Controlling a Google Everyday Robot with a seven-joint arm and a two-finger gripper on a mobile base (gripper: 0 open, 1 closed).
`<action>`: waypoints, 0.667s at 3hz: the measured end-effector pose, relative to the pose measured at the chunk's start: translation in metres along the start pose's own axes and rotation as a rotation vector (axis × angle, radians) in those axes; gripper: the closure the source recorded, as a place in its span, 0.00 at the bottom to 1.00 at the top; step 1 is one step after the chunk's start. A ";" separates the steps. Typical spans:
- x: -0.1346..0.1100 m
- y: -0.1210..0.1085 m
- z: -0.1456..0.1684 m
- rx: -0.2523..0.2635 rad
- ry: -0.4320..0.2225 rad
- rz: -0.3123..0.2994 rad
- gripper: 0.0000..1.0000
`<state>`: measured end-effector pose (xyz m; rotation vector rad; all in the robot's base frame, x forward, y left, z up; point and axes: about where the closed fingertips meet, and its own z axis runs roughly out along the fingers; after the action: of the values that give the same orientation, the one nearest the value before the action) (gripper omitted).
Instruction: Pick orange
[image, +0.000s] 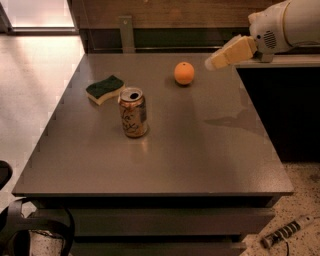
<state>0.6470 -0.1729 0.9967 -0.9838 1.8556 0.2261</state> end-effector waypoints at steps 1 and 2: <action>0.009 0.003 0.047 -0.019 -0.034 0.053 0.00; 0.019 0.006 0.085 -0.043 -0.069 0.103 0.00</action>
Offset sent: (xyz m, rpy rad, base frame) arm 0.0762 0.0567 -0.0922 0.2098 0.0520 0.0005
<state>0.6967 -0.1331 0.9377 -0.8994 1.8463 0.3590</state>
